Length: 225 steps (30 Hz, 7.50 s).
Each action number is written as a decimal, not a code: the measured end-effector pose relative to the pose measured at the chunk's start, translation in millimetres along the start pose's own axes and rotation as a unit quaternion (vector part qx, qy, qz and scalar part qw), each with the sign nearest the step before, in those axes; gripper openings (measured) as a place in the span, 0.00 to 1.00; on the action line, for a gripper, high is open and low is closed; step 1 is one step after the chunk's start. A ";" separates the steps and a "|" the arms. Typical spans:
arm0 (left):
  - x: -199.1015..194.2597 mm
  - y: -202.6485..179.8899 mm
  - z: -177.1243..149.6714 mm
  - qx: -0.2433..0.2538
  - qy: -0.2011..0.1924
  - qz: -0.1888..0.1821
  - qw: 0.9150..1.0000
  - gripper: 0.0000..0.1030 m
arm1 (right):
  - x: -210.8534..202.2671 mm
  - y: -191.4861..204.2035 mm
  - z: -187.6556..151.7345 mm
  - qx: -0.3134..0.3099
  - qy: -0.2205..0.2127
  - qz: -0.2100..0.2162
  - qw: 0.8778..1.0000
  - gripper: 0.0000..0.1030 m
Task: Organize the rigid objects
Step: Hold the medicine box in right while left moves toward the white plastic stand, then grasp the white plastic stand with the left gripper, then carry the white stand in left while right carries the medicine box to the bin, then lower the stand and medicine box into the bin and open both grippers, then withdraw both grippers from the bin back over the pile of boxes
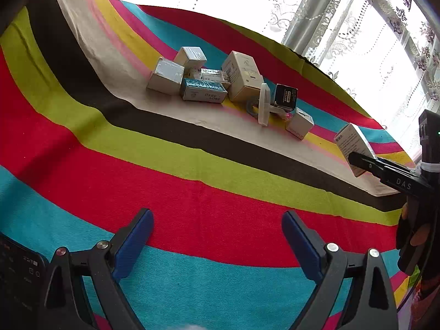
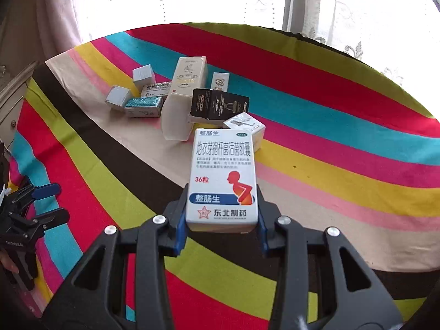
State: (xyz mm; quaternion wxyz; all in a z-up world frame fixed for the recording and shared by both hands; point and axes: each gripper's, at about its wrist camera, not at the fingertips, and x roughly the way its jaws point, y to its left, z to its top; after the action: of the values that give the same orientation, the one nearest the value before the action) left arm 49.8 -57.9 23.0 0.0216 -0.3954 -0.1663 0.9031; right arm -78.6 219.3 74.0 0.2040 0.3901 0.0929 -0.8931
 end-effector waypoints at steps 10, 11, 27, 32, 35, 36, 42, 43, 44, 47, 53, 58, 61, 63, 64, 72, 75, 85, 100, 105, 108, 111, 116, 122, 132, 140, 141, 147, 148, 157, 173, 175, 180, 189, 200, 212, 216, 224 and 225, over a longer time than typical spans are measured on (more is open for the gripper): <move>1.0 -1.4 0.8 0.006 0.005 0.004 1.000 0.93 | -37.3 -1.4 -76.5 0.043 -0.003 -0.043 0.998 0.43; 1.4 -2.3 1.9 0.006 0.010 0.006 1.000 0.93 | -40.2 -0.2 -81.0 0.047 -0.007 -0.044 0.998 0.43; 81.6 -60.4 87.5 0.031 0.044 -0.003 0.999 0.93 | -65.2 15.0 -110.3 0.076 -0.028 -0.015 0.997 0.43; 120.6 -82.0 111.9 0.062 0.049 0.016 0.997 0.93 | -75.3 15.8 -107.8 0.078 -0.040 -0.007 0.996 0.43; 130.6 -91.1 120.2 0.068 0.046 0.012 0.997 0.93 | -79.8 13.0 -105.7 0.083 -0.047 -0.008 0.995 0.43; 133.7 -93.9 122.5 0.074 0.045 0.013 0.996 0.91 | -80.8 11.4 -104.8 0.087 -0.049 -0.007 0.995 0.43; 152.9 -97.0 131.9 0.082 0.060 0.028 0.994 0.79 | -85.3 7.2 -101.1 0.097 -0.063 -0.008 0.993 0.43; 154.9 -97.2 133.0 0.084 0.061 0.031 0.994 0.78 | -86.3 6.8 -101.0 0.097 -0.064 -0.007 0.993 0.43; 156.8 -97.4 134.0 0.086 0.062 0.033 0.994 0.77 | -87.0 6.5 -100.9 0.098 -0.065 -0.007 0.993 0.43; 163.0 -97.8 136.0 0.094 0.069 0.040 0.992 0.70 | -88.1 4.1 -101.6 0.101 -0.066 -0.009 0.993 0.43; 168.1 -93.3 138.9 0.090 0.077 0.042 0.992 0.58 | -91.1 2.0 -102.8 0.109 -0.069 -0.013 0.992 0.43; 168.3 -90.2 141.2 0.091 0.081 0.041 0.992 0.34 | -95.6 3.0 -104.0 0.109 -0.072 -0.013 0.991 0.43; 165.3 -88.3 141.1 0.095 0.079 0.038 0.992 0.29 | -96.9 1.9 -104.2 0.112 -0.073 -0.013 0.991 0.43; 162.0 -86.4 141.0 0.096 0.074 0.039 0.992 0.27 | -96.9 2.1 -104.3 0.111 -0.073 -0.013 0.991 0.43; 160.1 -85.1 140.7 0.095 0.073 0.037 0.992 0.27 | -96.5 1.7 -104.0 0.111 -0.072 -0.014 0.991 0.43; 136.5 -79.7 131.1 0.108 0.064 0.022 0.992 0.27 | -95.8 2.1 -104.0 0.110 -0.073 -0.008 0.991 0.43; 120.3 -74.6 120.1 0.111 0.067 0.015 0.991 0.27 | -97.6 4.5 -103.3 0.107 -0.074 -0.007 0.991 0.43; 18.3 -69.0 51.1 0.122 0.026 -0.018 0.992 0.27 | -105.5 19.9 -104.3 0.097 -0.081 -0.006 0.992 0.43; -54.7 -110.3 -35.8 0.146 0.000 -0.072 0.987 0.27 | -142.7 28.8 -138.6 0.111 -0.044 -0.034 0.992 0.43; -61.2 -117.8 -56.1 0.155 0.010 -0.085 0.984 0.27 | -155.5 27.7 -151.3 0.124 -0.033 -0.044 0.991 0.43; -64.5 -122.9 -64.1 0.159 0.012 -0.091 0.983 0.27 | -161.8 27.8 -154.9 0.125 -0.030 -0.051 0.990 0.43; -70.0 -129.4 -68.5 0.165 0.010 -0.097 0.982 0.27 | -168.9 27.7 -156.8 0.128 -0.030 -0.057 0.990 0.43; -79.8 -142.4 -74.2 0.180 0.009 -0.109 0.978 0.27 | -180.5 22.6 -162.6 0.139 -0.028 -0.067 0.988 0.43; -91.8 -158.7 -84.0 0.200 0.004 -0.121 0.972 0.27 | -205.1 14.1 -177.7 0.147 -0.022 -0.088 0.985 0.43; -110.9 -203.2 -113.5 0.259 0.008 -0.153 0.953 0.27 | -241.9 -3.0 -213.7 0.165 -0.009 -0.125 0.978 0.43; -119.3 -248.0 -146.5 0.324 0.027 -0.183 0.928 0.27 | -264.0 -25.4 -251.1 0.194 0.000 -0.149 0.970 0.43; -120.5 -253.9 -150.4 0.332 0.029 -0.187 0.924 0.27 | -266.2 -28.0 -254.8 0.197 0.000 -0.152 0.968 0.43; -131.8 -289.4 -171.6 0.379 0.033 -0.212 0.900 0.27 | -285.5 -43.0 -273.8 0.212 -0.001 -0.180 0.961 0.43; -133.5 -294.8 -174.3 0.386 0.033 -0.216 0.896 0.27 | -288.3 -45.1 -276.3 0.214 -0.002 -0.184 0.959 0.43; -138.2 -345.1 -189.8 0.430 0.060 -0.253 0.865 0.27 | -312.6 -63.9 -306.3 0.244 0.006 -0.219 0.945 0.43; -119.5 -389.3 -244.6 0.485 0.146 -0.263 0.821 0.27 | -338.6 -95.1 -362.6 0.303 0.038 -0.271 0.913 0.43; -118.5 -393.7 -253.0 0.498 0.153 -0.260 0.813 0.27 | -344.1 -103.5 -372.4 0.327 0.036 -0.272 0.904 0.43; -115.3 -402.8 -273.9 0.523 0.173 -0.261 0.792 0.27 | -354.6 -117.9 -395.9 0.362 0.049 -0.287 0.886 0.43; -107.9 -402.9 -308.2 0.555 0.213 -0.255 0.763 0.27 | -345.0 -125.7 -418.8 0.382 0.081 -0.280 0.877 0.43; -111.9 -403.4 -324.5 0.580 0.223 -0.260 0.739 0.28 | -335.2 -127.5 -431.9 0.386 0.123 -0.276 0.871 0.43; -113.9 -381.9 -285.5 0.531 0.181 -0.267 0.783 0.74 | -343.0 -127.2 -407.9 0.383 0.107 -0.295 0.869 0.73; -101.9 -349.8 -234.1 0.476 0.157 -0.247 0.829 0.74 | -335.0 -120.0 -372.4 0.353 0.077 -0.280 0.889 0.73; -74.0 -237.6 -124.2 0.359 0.051 -0.095 0.927 0.80 | -243.9 -69.5 -241.0 0.226 0.046 -0.192 0.954 0.78; -69.8 -220.9 -112.0 0.341 0.044 -0.076 0.936 0.81 | -229.5 -61.0 -224.0 0.213 0.041 -0.176 0.960 0.81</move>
State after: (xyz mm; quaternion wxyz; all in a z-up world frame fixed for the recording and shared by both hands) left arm 158.0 170.5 71.6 0.2308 -0.3898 0.1232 0.8829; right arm 182.9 414.1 91.1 -0.0482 0.4381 -0.0245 -0.8973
